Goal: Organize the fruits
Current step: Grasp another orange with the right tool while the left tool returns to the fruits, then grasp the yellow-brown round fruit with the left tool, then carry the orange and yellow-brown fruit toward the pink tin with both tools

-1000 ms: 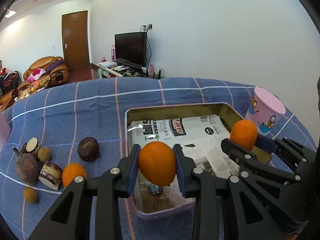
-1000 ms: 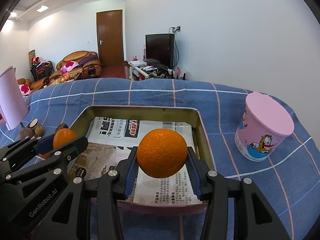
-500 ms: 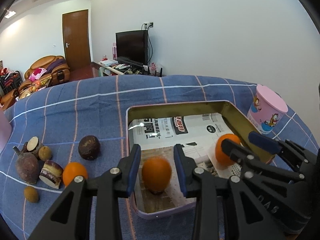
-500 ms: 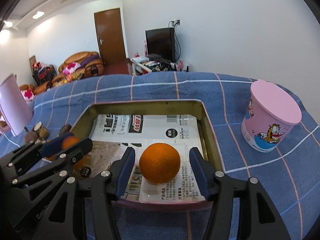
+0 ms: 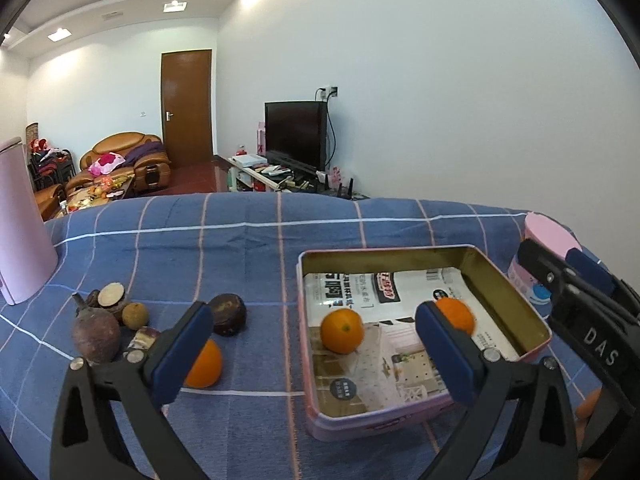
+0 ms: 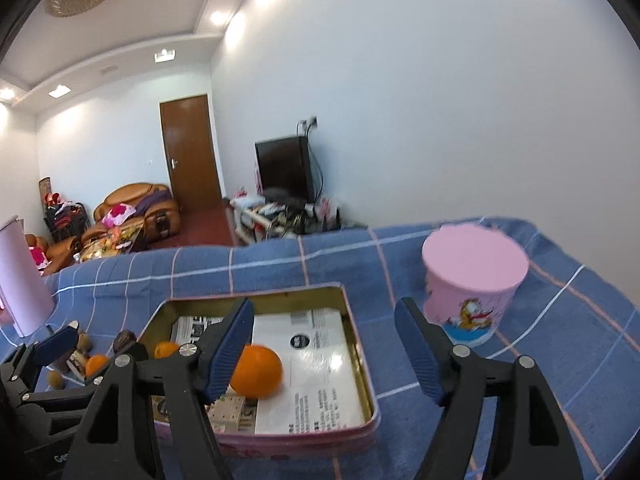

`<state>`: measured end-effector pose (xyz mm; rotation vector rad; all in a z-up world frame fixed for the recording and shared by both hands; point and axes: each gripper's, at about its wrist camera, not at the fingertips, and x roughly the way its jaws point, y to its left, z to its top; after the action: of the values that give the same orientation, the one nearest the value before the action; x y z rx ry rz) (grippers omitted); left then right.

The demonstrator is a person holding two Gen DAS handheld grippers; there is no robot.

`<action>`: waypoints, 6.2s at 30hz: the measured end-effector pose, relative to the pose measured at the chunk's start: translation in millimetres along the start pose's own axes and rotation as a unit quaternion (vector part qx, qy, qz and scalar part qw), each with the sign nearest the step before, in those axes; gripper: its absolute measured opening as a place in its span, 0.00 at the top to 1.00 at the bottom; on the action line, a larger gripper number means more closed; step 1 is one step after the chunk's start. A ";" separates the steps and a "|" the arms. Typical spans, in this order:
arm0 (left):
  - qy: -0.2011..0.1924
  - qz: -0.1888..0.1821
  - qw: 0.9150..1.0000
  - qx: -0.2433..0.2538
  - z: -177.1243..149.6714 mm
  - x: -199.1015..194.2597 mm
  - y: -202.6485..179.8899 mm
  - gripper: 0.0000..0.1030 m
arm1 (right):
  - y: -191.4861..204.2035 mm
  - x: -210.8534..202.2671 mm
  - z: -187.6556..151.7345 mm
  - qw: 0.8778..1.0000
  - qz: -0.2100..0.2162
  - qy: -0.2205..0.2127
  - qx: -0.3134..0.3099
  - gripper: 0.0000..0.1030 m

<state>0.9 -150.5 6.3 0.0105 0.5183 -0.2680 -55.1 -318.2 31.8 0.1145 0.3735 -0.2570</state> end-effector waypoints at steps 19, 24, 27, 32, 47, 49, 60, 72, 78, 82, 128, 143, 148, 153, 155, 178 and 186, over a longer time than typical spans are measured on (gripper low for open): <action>-0.019 0.050 0.999 0.010 -6.2 -15.5 28.2 0.00 | 6.1 -5.0 -7.4 1.000 -0.023 -0.005 -0.008 0.27; -0.011 0.045 0.999 -0.004 -8.3 -17.8 43.6 0.00 | 8.6 -13.9 -10.6 1.000 -0.027 -0.006 -0.003 0.27; -0.006 0.042 0.999 -0.009 -9.5 -19.2 51.1 0.00 | 13.5 -19.1 -13.1 0.999 -0.030 -0.008 -0.008 0.27; -0.001 0.042 0.999 -0.016 -11.5 -21.4 65.0 0.00 | 19.9 -25.0 -15.7 0.999 -0.034 -0.007 -0.007 0.27; 0.041 0.055 0.997 -0.039 -16.4 -18.7 135.3 0.00 | 74.6 -28.0 -25.4 1.000 0.011 0.016 -0.002 0.27; 0.047 0.059 0.996 -0.044 -17.8 -17.9 148.2 0.00 | 87.1 -28.0 -26.4 1.000 0.023 0.017 -0.009 0.27; 0.066 0.097 0.990 -0.077 -16.8 -15.0 228.6 0.00 | 153.7 -16.9 -31.8 0.994 0.075 0.040 -0.073 0.27; 0.087 0.103 0.984 -0.117 -17.0 -15.5 260.1 0.01 | 227.1 25.1 -44.6 0.970 0.129 0.126 -0.160 0.58; 0.094 0.092 0.988 -0.082 -13.4 -15.8 249.1 0.01 | 239.2 49.8 -49.0 0.960 0.138 0.177 -0.168 0.58; 0.098 0.097 0.987 -0.082 -11.9 -15.3 250.4 0.01 | 245.8 67.0 -54.9 0.951 0.128 0.217 -0.177 0.58; 0.097 -0.013 0.995 0.013 -22.9 -19.6 184.6 0.69 | 199.3 14.1 -50.9 0.971 0.179 0.146 -0.063 0.64; 0.025 0.074 0.997 -0.006 -16.8 -41.1 187.2 0.69 | 200.8 -7.5 -40.7 0.987 0.114 0.053 -0.103 0.64; 0.005 0.094 0.996 0.007 -16.7 -48.0 179.1 0.69 | 201.8 -9.0 -40.8 0.986 0.114 0.050 -0.106 0.64; -0.002 0.104 0.995 0.003 -17.3 -50.6 171.4 0.69 | 201.6 -10.4 -41.1 0.987 0.113 0.050 -0.105 0.64; 0.000 0.105 0.994 -0.003 -18.1 -51.5 169.3 0.69 | 201.4 -11.1 -41.4 0.987 0.112 0.050 -0.105 0.64; 0.002 0.097 0.995 -0.012 -24.7 -58.9 143.6 0.69 | 185.4 -18.7 -42.9 0.988 0.098 0.053 -0.105 0.64; 0.005 0.092 0.996 -0.011 -26.1 -59.0 133.6 0.69 | 172.8 -21.9 -42.9 0.988 0.093 0.050 -0.111 0.64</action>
<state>-26.8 -4.7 4.8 0.0385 0.5275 -0.0818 -43.2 -140.4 11.2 -0.0568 0.4854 -0.0248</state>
